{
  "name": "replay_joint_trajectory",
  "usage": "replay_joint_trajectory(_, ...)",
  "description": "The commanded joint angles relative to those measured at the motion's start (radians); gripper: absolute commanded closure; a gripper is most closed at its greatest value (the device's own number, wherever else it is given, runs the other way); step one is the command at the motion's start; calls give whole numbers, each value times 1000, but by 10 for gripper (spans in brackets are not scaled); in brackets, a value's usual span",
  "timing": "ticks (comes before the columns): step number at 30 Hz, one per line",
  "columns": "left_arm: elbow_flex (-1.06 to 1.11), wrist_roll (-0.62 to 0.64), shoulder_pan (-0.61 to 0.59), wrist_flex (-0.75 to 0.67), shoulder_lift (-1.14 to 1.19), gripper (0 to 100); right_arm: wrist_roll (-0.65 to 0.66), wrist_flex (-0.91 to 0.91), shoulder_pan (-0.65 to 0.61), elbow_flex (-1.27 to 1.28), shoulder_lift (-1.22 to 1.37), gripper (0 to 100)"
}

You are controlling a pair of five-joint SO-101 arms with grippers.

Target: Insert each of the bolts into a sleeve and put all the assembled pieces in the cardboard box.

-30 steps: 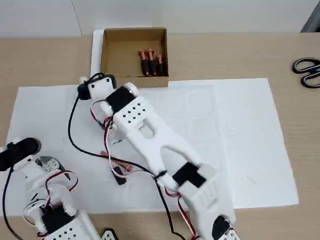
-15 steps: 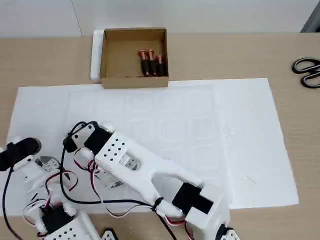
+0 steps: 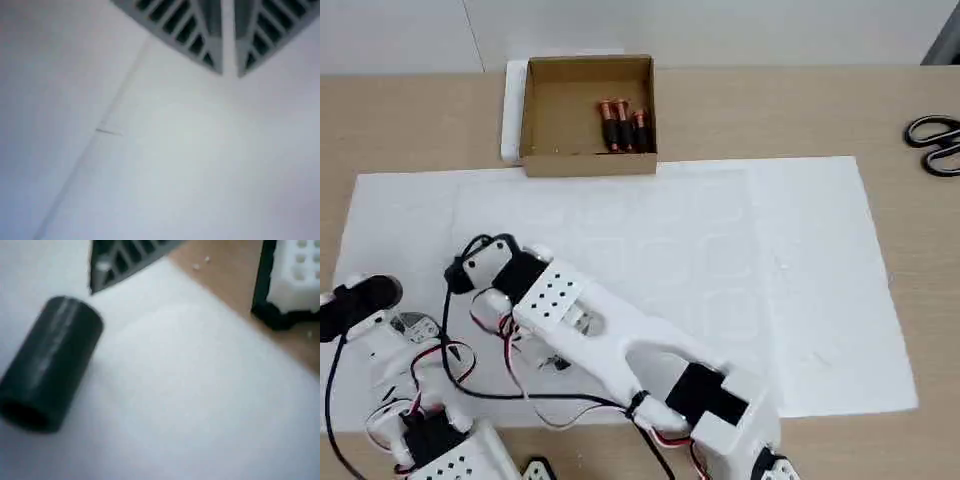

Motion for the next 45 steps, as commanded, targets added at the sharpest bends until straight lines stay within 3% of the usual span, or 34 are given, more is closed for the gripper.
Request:
replay_joint_trajectory(1,-24,-5,-6,2,-12,993,-2,-35,79,-3,-58,837)
replay_joint_trajectory(23,-24,-5,-3,2,-12,993,-2,-176,124,-5,110,837)
replay_joint_trajectory(45,-24,-5,-3,2,-12,993,0,-122,53,-5,199,835)
